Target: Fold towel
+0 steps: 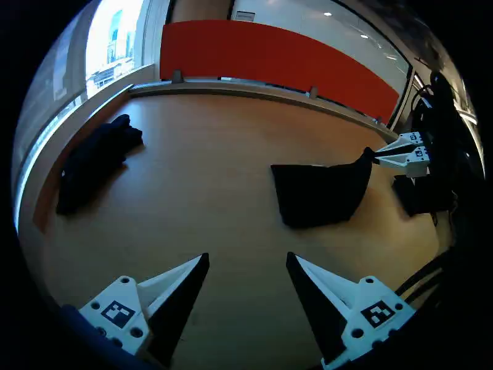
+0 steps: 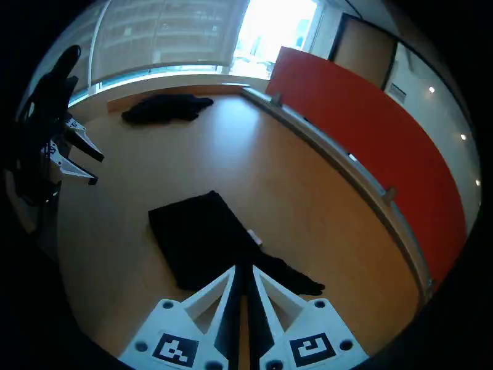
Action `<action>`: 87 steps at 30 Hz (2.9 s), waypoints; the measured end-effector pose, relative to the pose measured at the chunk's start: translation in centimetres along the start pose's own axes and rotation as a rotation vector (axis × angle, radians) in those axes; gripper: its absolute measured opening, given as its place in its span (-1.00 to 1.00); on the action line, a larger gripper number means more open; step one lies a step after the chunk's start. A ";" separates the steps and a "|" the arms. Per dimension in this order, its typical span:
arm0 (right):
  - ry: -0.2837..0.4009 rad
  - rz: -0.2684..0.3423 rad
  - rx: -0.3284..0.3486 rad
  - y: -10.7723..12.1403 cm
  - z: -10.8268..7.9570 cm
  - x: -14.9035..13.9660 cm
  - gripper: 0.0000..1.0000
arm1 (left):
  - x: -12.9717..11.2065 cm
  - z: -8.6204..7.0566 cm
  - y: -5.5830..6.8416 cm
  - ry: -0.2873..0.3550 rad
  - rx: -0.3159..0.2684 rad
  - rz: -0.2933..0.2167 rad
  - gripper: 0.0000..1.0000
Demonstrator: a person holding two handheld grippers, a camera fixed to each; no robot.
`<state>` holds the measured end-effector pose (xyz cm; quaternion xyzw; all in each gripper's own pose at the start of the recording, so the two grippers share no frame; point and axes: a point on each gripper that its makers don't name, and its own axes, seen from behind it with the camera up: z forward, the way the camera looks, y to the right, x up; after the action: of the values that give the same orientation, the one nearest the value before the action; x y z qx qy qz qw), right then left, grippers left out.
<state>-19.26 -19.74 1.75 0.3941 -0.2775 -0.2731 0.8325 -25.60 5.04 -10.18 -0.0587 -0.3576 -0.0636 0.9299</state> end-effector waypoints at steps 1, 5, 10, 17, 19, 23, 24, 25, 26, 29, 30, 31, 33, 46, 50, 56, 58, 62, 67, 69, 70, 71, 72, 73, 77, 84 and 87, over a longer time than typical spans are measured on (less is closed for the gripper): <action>0.000 -0.010 0.008 -0.2 0.2 0.4 -0.91 | 0.0 -0.1 -0.1 0.002 0.002 -0.001 0.86; 0.004 -0.056 0.042 -1.3 1.3 2.0 -0.91 | 0.2 -0.6 -0.3 0.012 0.010 -0.007 0.86; 0.005 -0.117 0.102 -3.6 3.4 4.1 -0.91 | 0.3 -1.5 -0.6 0.026 0.026 -0.012 0.86; -0.022 -0.141 0.217 -8.9 7.7 4.8 -0.91 | -0.1 -1.9 -0.3 0.035 0.040 -0.033 0.86; -0.042 -0.133 0.247 -10.4 9.0 4.3 -0.91 | -0.3 -1.9 -0.2 0.034 0.042 -0.041 0.86; -0.075 -0.125 0.283 -12.1 10.7 3.2 -0.91 | -0.6 -1.9 -0.2 0.033 0.045 -0.049 0.86; -0.080 -0.126 0.287 -12.3 10.9 3.0 -0.91 | -0.6 -1.9 -0.2 0.033 0.046 -0.050 0.86; -0.081 -0.128 0.287 -12.4 10.9 3.0 -0.91 | -0.7 -1.9 -0.2 0.032 0.047 -0.050 0.86; -0.082 -0.130 0.288 -12.4 11.0 2.9 -0.91 | -0.7 -1.8 -0.2 0.031 0.048 -0.051 0.86; -0.080 -0.128 0.286 -12.3 10.9 3.0 -0.89 | -0.8 -1.7 -0.3 0.027 0.049 -0.055 0.86; -0.078 -0.126 0.286 -12.3 10.9 3.0 -0.88 | -0.8 -1.6 -0.4 0.026 0.050 -0.056 0.86; -0.077 -0.123 0.285 -12.2 10.9 3.1 -0.87 | -0.9 -1.6 -0.4 0.024 0.050 -0.057 0.86; -0.076 -0.117 0.285 -12.1 10.8 3.1 -0.84 | -0.9 -1.5 -0.5 0.023 0.051 -0.059 0.86; -0.057 -0.073 0.275 -10.9 9.9 3.0 0.20 | -0.8 -1.2 -1.0 0.017 0.057 -0.060 0.86; -0.055 -0.058 0.268 -10.6 9.6 2.9 0.26 | -0.7 -1.1 -1.0 0.017 0.056 -0.061 0.86; -0.057 -0.048 0.253 -10.1 9.0 2.3 0.30 | -0.4 -1.0 -1.0 0.020 0.057 -0.058 0.86; -0.060 -0.044 0.248 -9.9 8.8 1.9 0.30 | -0.3 -1.0 -1.0 0.021 0.057 -0.057 0.86; -0.069 -0.033 0.237 -9.5 8.2 0.9 0.31 | -0.2 -1.0 -1.0 0.022 0.056 -0.054 0.86; -0.085 -0.023 0.217 -8.9 7.5 -0.8 0.32 | -0.1 -0.9 -0.7 0.023 0.054 -0.049 0.86; -0.091 -0.019 0.209 -8.7 7.1 -1.4 0.32 | -0.1 -0.9 -0.6 0.023 0.054 -0.046 0.86; -0.095 -0.016 0.206 -8.6 6.9 -1.8 0.32 | -0.1 -0.9 -0.5 0.023 0.053 -0.045 0.86; -0.099 -0.013 0.203 -8.5 6.7 -2.1 0.32 | 0.0 -0.9 -0.5 0.022 0.053 -0.045 0.86; -0.103 -0.010 0.200 -8.4 6.6 -2.4 0.32 | 0.0 -0.9 -0.4 0.022 0.052 -0.044 0.86; -0.107 -0.005 0.197 -8.4 6.4 -2.8 0.32 | 0.0 -0.8 -0.4 0.022 0.051 -0.044 0.86; -0.123 0.008 0.188 -8.1 5.8 -4.2 0.32 | 0.0 -0.7 -0.2 0.022 0.050 -0.041 0.86; -0.135 0.027 0.181 -8.2 5.3 -5.4 0.32 | 0.2 -0.5 0.2 0.020 0.044 -0.032 0.86; -0.141 0.037 0.182 -8.4 5.4 -5.9 0.32 | 0.3 -0.5 0.3 0.021 0.044 -0.028 0.86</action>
<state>-28.96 -23.05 -3.64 0.4426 -0.3664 -0.2584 0.7765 -25.02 5.28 -10.40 -0.0328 -0.3500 -0.0692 0.9336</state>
